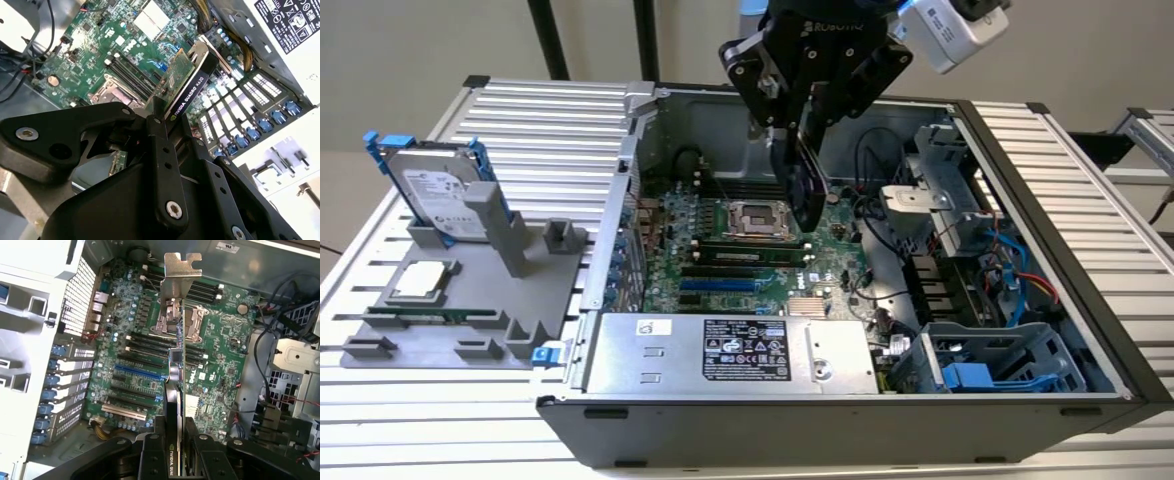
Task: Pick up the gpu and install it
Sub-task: 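Insert the gpu into the slot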
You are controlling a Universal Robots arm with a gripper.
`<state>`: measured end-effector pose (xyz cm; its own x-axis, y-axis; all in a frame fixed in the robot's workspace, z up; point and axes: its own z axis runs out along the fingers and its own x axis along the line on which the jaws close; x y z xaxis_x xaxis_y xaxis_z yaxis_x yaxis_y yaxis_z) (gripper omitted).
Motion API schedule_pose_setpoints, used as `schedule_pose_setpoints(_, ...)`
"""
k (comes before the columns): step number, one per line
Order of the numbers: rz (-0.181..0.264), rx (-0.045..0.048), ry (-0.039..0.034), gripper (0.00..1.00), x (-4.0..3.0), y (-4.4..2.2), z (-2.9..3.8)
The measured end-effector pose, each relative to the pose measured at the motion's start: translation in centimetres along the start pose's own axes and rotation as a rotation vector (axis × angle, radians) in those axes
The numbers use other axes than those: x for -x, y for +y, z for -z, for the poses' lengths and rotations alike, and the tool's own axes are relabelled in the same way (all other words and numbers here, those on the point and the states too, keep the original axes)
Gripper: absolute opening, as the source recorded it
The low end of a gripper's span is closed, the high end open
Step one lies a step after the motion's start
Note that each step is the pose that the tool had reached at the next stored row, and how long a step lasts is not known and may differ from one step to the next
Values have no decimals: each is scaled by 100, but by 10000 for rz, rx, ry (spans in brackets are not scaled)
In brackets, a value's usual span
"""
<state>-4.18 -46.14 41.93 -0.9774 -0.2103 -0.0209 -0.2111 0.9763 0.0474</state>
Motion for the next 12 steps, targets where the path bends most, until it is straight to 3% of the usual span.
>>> schedule_pose_setpoints(12, 293, 6, 14, 0, 0, 0, 0)
